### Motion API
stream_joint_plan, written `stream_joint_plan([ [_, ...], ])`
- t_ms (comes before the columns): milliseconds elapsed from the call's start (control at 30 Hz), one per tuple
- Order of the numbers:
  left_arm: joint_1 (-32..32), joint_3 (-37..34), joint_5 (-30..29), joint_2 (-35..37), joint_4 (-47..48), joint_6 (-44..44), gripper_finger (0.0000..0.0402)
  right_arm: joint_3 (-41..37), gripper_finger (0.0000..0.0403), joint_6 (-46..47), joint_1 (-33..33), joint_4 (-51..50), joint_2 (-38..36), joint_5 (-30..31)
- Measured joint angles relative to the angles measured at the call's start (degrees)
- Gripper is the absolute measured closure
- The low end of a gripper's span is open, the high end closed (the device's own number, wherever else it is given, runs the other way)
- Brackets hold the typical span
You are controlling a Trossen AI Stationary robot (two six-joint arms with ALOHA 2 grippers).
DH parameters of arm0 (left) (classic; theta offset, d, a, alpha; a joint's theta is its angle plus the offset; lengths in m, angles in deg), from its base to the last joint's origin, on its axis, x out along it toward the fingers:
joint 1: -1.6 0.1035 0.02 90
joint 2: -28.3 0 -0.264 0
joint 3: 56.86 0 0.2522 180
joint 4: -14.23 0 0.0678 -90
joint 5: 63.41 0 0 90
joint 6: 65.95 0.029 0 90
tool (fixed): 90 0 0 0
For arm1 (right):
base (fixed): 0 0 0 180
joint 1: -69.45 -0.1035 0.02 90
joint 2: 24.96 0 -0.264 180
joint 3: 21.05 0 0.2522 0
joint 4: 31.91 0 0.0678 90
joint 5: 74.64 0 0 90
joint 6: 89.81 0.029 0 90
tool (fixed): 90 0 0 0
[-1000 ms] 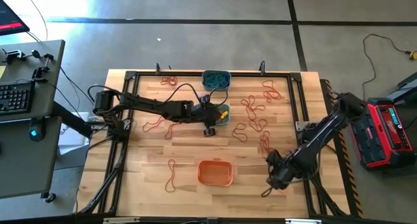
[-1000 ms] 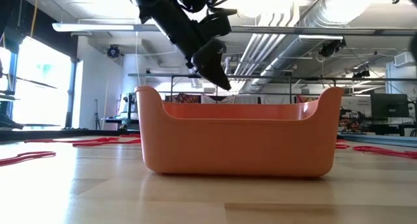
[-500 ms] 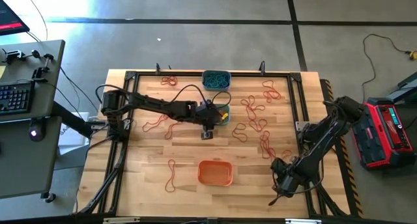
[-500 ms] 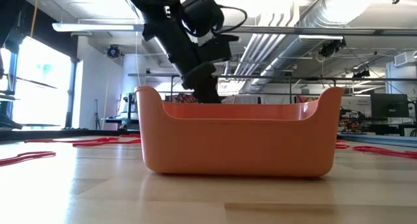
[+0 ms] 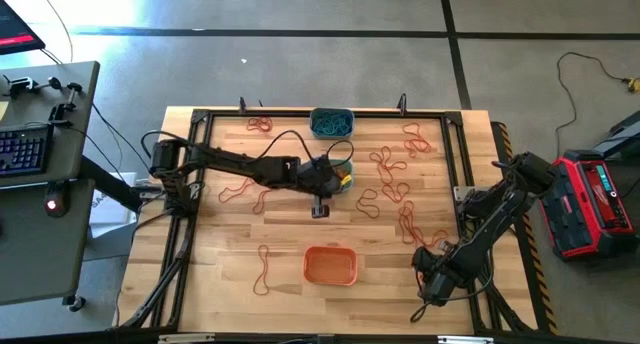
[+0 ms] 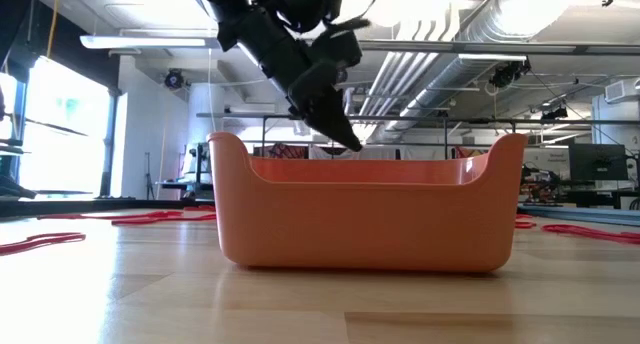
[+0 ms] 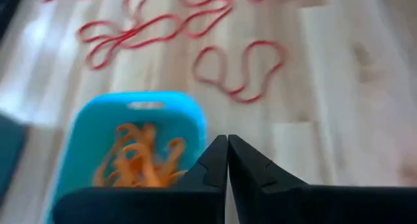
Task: Sort rubber bands into baskets
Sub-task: Put the orange rubber band into the green bin
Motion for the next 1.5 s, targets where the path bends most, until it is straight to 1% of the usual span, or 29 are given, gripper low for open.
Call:
stream_joint_plan([
  [100,-0.70,0.00,2.15,0.00,-1.21,-0.15,0.0399,-0.03,0.0373,-2.09,0.23,1.10,0.07,0.23],
  [167,-1.13,-0.09,2.71,0.00,-2.65,-0.15,0.0401,-0.04,0.0395,-4.09,0.27,1.76,0.09,0.35],
  [267,-1.52,-2.79,3.44,0.08,-8.64,-0.99,0.0401,0.60,0.0392,-6.47,0.20,1.38,0.09,1.42],
  [367,-1.50,-7.23,5.69,0.78,-15.32,-2.84,0.0401,2.59,0.0400,-8.77,0.34,-1.65,0.31,2.69],
  [433,-1.55,-10.31,6.33,1.84,-19.56,-3.20,0.0401,3.60,0.0400,-10.70,1.35,-4.54,0.47,6.57],
  [500,-1.78,-12.80,6.29,3.16,-22.19,-4.10,0.0401,3.98,0.0401,-13.21,3.38,-5.65,0.44,8.10],
  [600,-1.93,-16.78,6.05,6.44,-25.03,-5.49,0.0401,4.07,0.0402,-20.04,7.25,-5.67,0.36,10.10],
  [700,-2.25,-21.07,5.87,10.86,-28.38,-5.70,0.0401,4.07,0.0402,-28.55,12.38,-4.71,0.36,17.29],
  [833,-2.74,-26.79,4.79,18.06,-31.51,-5.67,0.0401,4.22,0.0402,-38.76,19.54,-2.08,0.31,23.41],
  [967,-3.53,-32.30,0.70,24.90,-33.47,-5.59,0.0401,4.24,0.0402,-47.36,27.09,3.32,0.29,30.56],
  [1100,-4.23,-36.45,-0.51,30.01,-34.22,-6.05,0.0401,4.26,0.0402,-57.98,33.69,13.69,0.27,33.35],
  [1200,-4.89,-38.85,-0.51,31.96,-34.04,-7.55,0.0401,4.26,0.0403,-66.90,37.95,23.78,0.27,35.65],
  [1333,-5.71,-40.11,-0.51,31.97,-34.00,-8.08,0.0401,4.28,0.0403,-77.20,43.52,36.94,0.26,35.03],
  [1433,-5.94,-40.28,-0.82,31.35,-33.82,-8.26,0.0401,4.31,0.0403,-81.74,48.12,42.68,0.49,31.94],
  [1500,-5.94,-40.32,-1.09,31.30,-33.80,-8.57,0.0401,4.31,0.0403,-84.08,50.94,45.87,1.56,31.19],
])
